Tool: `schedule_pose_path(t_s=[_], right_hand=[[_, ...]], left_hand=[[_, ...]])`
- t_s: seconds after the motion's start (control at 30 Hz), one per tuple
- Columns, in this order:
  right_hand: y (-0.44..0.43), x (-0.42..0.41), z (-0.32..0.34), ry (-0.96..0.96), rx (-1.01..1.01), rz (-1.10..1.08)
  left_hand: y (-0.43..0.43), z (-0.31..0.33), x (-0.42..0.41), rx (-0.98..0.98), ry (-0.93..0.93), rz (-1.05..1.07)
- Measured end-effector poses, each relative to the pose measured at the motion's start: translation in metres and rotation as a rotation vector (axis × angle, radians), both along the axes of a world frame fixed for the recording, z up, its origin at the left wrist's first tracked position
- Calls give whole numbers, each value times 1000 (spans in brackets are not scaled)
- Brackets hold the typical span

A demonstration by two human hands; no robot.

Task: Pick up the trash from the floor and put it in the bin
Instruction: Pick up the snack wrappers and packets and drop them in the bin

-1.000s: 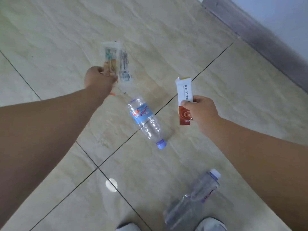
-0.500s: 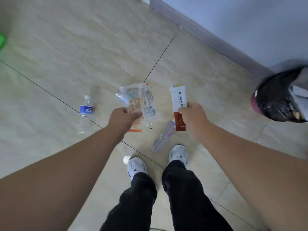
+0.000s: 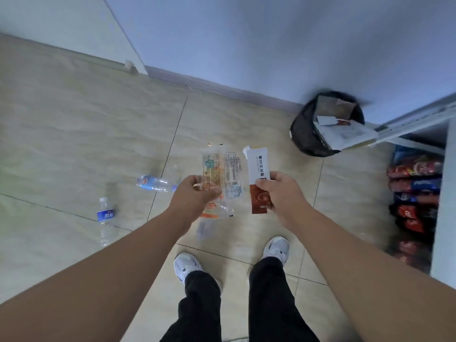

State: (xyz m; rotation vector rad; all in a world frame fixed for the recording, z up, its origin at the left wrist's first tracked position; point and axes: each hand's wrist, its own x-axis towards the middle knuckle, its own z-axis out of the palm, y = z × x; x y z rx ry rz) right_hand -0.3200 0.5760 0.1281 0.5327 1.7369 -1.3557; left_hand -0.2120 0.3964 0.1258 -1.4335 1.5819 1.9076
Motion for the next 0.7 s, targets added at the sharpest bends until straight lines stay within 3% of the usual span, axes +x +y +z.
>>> schedule_pose_path(t_s=[0.4,0.7], right_hand=[[190,-122,-12,-29,102,-264],[227,-234,-42,20,136,-346]], left_hand=[[163,4,-184,-14,13,-154],[203,-45,-321,-85,-5,-353]])
